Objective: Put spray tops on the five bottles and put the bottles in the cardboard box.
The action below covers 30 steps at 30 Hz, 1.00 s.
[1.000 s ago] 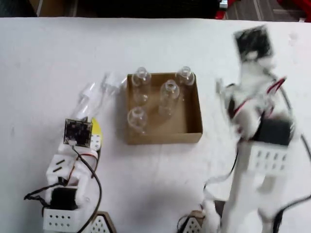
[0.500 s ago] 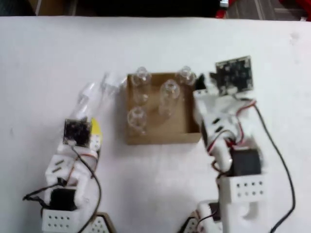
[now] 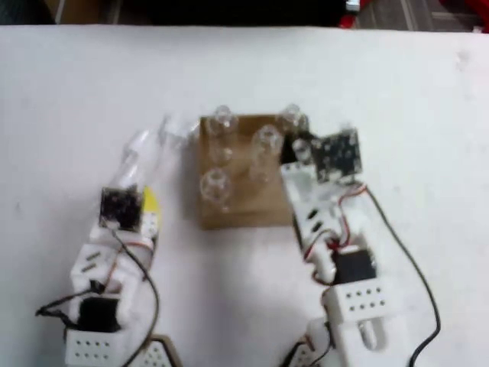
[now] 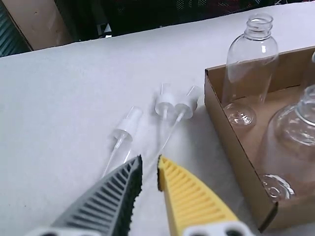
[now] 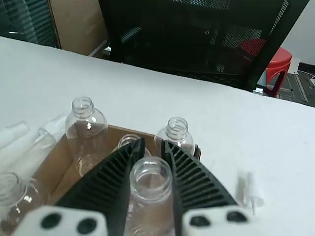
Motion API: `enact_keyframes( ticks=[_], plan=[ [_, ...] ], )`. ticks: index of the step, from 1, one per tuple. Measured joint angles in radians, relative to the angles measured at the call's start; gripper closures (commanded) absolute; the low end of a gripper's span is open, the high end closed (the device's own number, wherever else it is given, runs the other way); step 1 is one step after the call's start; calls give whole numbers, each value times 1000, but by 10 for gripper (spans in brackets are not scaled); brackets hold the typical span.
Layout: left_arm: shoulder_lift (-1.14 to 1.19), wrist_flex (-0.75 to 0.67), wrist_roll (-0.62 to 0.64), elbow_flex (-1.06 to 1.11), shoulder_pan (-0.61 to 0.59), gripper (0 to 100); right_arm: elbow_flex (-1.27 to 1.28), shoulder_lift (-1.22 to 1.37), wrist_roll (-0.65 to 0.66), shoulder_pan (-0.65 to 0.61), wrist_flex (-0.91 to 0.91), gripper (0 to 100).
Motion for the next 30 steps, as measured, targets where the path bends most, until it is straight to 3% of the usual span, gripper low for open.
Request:
enact_keyframes(
  ticks=[13, 22, 30],
  plan=[
    [0, 0, 0, 0, 0, 939, 167, -120, 3, -3, -32, 983],
    [0, 0, 0, 0, 9, 939, 170, -226, 61, 20, 127, 981],
    [0, 0, 0, 0, 28, 939, 242, -244, 61, 18, 140, 981]
  ],
)
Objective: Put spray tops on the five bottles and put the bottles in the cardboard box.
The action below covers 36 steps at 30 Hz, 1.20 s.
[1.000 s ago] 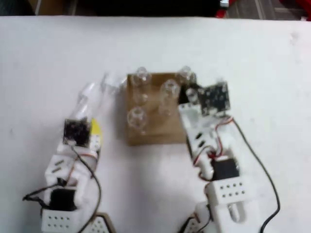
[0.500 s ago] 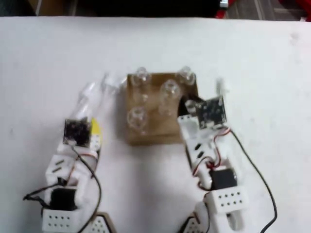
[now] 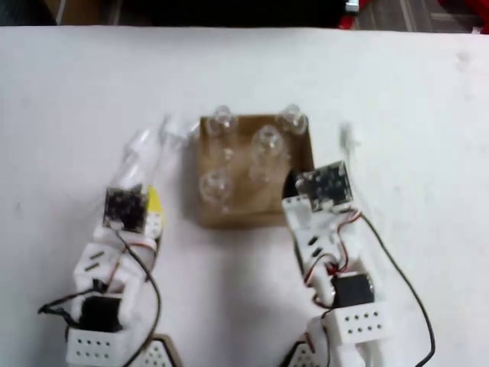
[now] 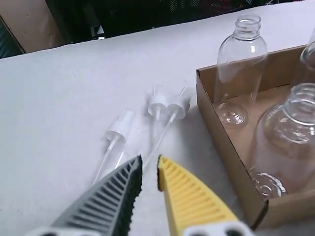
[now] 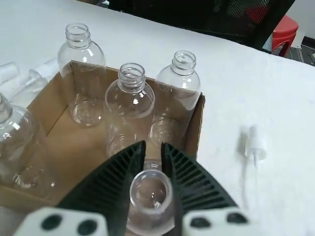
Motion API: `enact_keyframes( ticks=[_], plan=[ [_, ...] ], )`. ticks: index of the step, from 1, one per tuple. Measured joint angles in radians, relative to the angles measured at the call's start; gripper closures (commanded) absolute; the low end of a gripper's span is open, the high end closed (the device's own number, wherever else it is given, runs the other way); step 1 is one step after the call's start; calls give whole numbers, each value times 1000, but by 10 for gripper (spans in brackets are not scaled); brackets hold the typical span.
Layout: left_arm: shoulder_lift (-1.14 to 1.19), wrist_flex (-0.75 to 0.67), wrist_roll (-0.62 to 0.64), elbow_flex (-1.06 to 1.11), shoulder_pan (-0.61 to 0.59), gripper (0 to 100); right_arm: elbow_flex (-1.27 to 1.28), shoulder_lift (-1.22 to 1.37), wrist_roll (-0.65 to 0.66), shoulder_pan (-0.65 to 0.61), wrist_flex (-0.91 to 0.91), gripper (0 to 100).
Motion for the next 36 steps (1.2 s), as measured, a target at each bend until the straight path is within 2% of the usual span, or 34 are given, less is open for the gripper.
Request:
enact_keyframes(
  ticks=[8, 14, 20, 36],
  plan=[
    [0, 0, 0, 0, 0, 939, 2, 0, 0, 2, 0, 979],
    [0, 0, 0, 0, 0, 939, 2, 0, 0, -2, 0, 873],
    [0, 0, 0, 0, 0, 939, 2, 0, 0, -68, 2, 885],
    [0, 0, 0, 0, 0, 939, 2, 0, 2, -46, 2, 882]
  ],
)
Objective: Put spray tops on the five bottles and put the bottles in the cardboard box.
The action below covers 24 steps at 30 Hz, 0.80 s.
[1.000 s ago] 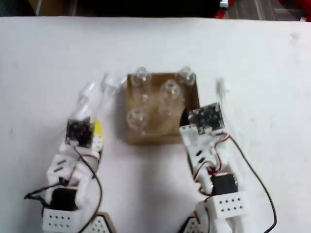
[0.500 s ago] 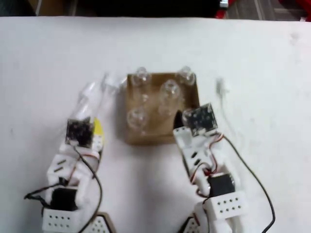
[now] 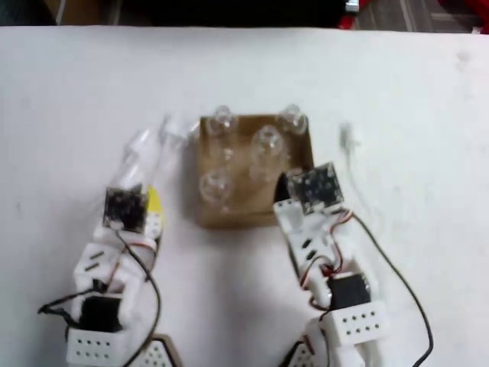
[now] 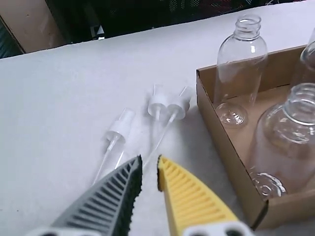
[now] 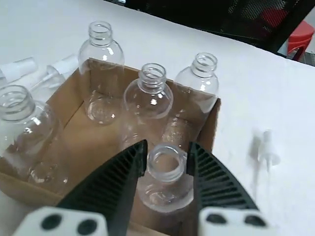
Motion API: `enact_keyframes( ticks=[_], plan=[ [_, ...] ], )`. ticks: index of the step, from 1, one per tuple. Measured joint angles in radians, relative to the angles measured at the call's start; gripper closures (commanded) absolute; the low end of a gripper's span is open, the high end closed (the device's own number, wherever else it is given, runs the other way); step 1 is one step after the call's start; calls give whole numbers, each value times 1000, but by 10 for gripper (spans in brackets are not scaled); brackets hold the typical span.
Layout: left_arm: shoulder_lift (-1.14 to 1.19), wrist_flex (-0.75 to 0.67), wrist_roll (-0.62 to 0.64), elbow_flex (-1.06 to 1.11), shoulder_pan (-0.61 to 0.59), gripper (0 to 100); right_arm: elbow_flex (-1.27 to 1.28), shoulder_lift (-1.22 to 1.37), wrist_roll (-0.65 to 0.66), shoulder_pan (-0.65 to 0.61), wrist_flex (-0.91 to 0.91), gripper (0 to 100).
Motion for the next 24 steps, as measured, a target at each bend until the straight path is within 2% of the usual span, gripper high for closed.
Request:
enact_keyframes(
  ticks=[5, 13, 18, 24],
  plan=[
    [0, 0, 0, 0, 0, 939, 0, 0, -8, 87, 0, 882],
    [0, 0, 0, 0, 0, 939, 0, 0, -35, 97, 0, 877],
    [0, 0, 0, 0, 0, 939, -2, 0, -35, 97, 0, 768],
    [0, 0, 0, 0, 0, 939, -83, -28, -38, 95, 110, 762]
  ],
)
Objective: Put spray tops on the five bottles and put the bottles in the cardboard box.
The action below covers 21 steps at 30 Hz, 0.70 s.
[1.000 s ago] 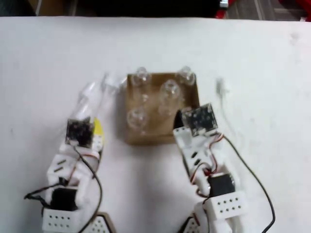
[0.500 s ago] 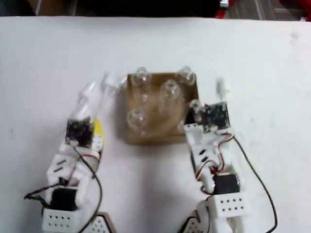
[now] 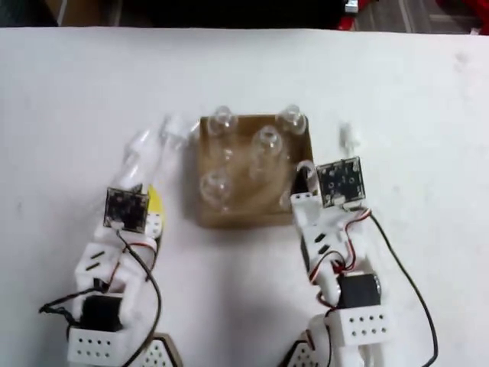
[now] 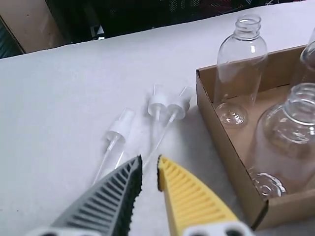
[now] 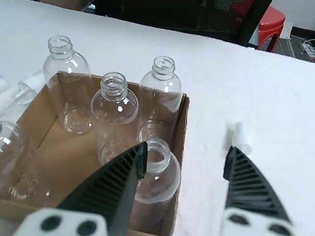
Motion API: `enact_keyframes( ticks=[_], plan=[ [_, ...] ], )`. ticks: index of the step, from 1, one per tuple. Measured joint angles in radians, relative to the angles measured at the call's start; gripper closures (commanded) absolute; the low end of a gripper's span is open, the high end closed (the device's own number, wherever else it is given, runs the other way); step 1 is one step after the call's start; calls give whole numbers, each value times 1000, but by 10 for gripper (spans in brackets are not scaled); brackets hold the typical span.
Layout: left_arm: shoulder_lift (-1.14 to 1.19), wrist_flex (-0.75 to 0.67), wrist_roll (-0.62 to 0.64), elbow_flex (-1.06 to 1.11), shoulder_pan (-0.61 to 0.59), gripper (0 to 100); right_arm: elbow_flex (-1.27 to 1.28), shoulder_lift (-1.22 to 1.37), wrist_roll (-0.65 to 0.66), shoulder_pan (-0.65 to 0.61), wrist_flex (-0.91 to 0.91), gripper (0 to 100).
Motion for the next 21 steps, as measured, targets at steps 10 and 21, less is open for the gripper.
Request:
enact_keyframes(
  ticks=[10, 21],
  plan=[
    [0, 0, 0, 0, 0, 942, -8, -270, -6, -2, 173, 762],
    [0, 0, 0, 0, -23, 939, -6, -437, -6, 173, 313, 874]
  ],
)
